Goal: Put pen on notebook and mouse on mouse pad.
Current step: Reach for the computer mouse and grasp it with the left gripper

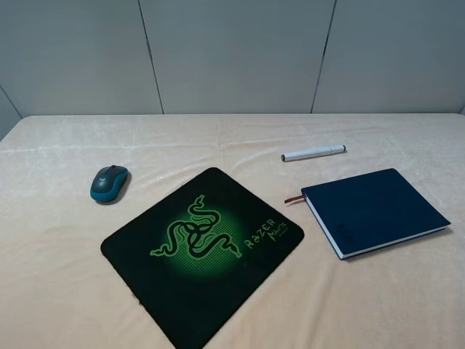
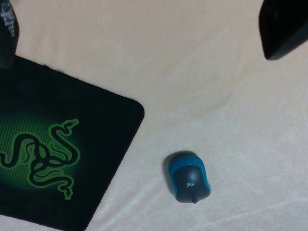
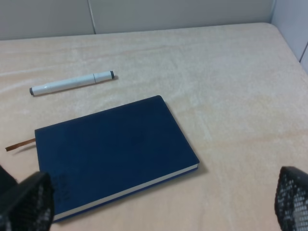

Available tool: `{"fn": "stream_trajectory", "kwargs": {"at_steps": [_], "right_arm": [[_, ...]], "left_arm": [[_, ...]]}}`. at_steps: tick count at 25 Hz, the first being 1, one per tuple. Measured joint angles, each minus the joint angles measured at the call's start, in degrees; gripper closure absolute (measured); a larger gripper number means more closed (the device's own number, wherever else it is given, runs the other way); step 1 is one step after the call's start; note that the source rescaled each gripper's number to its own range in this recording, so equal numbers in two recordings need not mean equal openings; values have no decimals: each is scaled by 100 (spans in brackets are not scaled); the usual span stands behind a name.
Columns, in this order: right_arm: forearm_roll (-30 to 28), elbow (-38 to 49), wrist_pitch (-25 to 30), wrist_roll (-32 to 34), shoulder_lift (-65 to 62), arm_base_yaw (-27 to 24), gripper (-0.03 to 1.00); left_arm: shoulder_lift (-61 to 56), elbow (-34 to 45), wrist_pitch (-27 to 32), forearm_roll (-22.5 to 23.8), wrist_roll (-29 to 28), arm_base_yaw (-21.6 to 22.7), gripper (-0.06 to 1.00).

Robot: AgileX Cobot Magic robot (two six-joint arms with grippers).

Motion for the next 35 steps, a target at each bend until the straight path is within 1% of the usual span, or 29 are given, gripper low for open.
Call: {"fn": "stream_trajectory", "kwargs": {"at_steps": [35], "right_arm": [[0, 0, 0, 0, 0, 0, -3]], "left_arm": [[0, 0, 0, -4, -24, 0, -6]]}}
